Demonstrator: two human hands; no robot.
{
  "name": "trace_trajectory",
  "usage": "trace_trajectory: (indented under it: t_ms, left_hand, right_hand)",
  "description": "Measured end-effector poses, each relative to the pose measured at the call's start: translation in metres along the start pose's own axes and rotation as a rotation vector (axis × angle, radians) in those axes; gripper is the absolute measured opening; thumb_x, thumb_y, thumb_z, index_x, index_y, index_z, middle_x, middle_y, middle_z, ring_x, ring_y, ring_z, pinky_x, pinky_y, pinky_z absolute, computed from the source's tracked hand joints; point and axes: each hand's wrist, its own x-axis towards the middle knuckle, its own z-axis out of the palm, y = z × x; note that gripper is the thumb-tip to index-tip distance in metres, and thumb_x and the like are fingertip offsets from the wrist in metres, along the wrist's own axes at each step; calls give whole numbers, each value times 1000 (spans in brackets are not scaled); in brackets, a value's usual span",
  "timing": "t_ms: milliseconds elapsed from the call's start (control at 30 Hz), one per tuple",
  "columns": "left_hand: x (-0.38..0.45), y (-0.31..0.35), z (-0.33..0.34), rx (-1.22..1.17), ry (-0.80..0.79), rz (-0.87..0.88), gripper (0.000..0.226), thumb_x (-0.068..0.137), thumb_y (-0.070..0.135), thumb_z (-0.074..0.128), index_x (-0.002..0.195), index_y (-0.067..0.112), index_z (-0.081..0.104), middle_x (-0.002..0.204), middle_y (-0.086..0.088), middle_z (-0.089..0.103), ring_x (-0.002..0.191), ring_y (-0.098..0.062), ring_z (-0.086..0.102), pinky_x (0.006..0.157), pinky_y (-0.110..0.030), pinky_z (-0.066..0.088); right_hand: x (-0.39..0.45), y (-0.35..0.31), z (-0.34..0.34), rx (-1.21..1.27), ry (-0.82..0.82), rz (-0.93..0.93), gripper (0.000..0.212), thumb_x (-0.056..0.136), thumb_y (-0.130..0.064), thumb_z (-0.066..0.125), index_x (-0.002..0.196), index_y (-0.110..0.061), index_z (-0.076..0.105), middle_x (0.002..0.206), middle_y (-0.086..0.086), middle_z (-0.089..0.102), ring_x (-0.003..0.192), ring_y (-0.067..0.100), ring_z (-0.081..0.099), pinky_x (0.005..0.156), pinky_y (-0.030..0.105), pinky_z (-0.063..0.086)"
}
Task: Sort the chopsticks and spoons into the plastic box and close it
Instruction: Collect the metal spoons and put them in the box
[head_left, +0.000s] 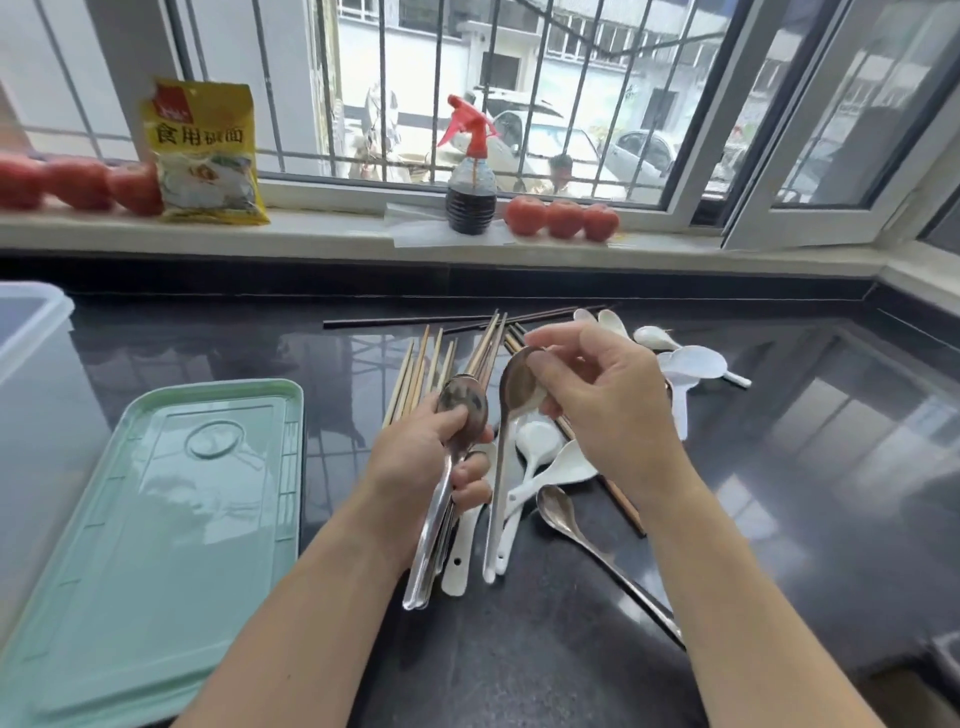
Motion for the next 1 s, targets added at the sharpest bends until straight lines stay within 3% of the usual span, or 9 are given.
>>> trace_trajectory:
  t_ms: [67,167,300,367,467,567,633,833,1000]
  left_hand:
    - [-5,1,4,35,-48,-1,25,109,14,38,124,7,57,59,-2,51,40,-11,35,35,-23,29]
    - [-10,2,6,115,-91,11,35,108,29,40,117,5,64,67,-6,50,48,-15,37,42,-26,32]
    - [-10,-1,6,194,-85,-3,58,107,54,34,119,11,71,86,-8,63,65,-18,51,59,-34,47]
    - [-11,-3,9,93,-137,-63,64,106,59,33,126,9,67,84,-7,58,60,-16,44,51,-28,40]
    - [-10,-5,12,13,-154,-59,53,109,48,37,131,8,62,89,-10,59,55,-16,37,46,-27,30]
    - [-12,-4,14,-3,-162,-29,37,110,29,41,135,7,56,95,-8,63,54,-16,40,47,-26,31]
    - [-14,-4,15,-5,-160,-16,33,110,24,41,135,6,55,91,-6,62,54,-16,41,47,-26,30]
    - [-16,-3,14,18,-138,-9,31,111,25,42,133,9,57,91,-6,63,54,-15,41,49,-26,28]
    - [-16,-3,16,95,-109,11,29,111,30,41,126,15,62,91,-4,61,57,-13,44,48,-24,34]
  right_hand:
    - [-6,2,8,9,-24,-2,21,91,-1,71,90,-22,74,74,-4,73,54,11,61,56,22,51]
    - [-17,12,17,20,6,13,25,91,-2,71,87,-27,73,74,-8,72,56,7,61,54,19,49]
    - [-25,20,27,-34,42,27,17,90,-8,74,88,-25,75,79,-4,71,55,14,65,51,22,51]
    - [-24,25,30,-125,64,5,11,90,-11,76,89,-23,76,83,-4,69,58,17,66,53,30,55]
    - [-22,30,34,-236,107,-36,6,88,-14,77,90,-19,75,81,-9,65,67,13,66,62,34,58]
    - [-25,26,38,-338,118,-89,13,86,-12,76,91,-23,69,71,-12,56,68,9,57,63,14,46]
    - [-26,25,40,-341,109,-92,14,87,-13,75,93,-24,68,66,-12,51,64,9,52,60,11,40]
    - [-25,27,40,-350,117,-109,14,90,-17,74,100,-23,65,68,-7,53,63,10,53,60,21,46]
    - [-23,31,37,-403,192,-133,2,93,-19,71,92,-20,72,76,-12,64,74,4,61,68,8,42]
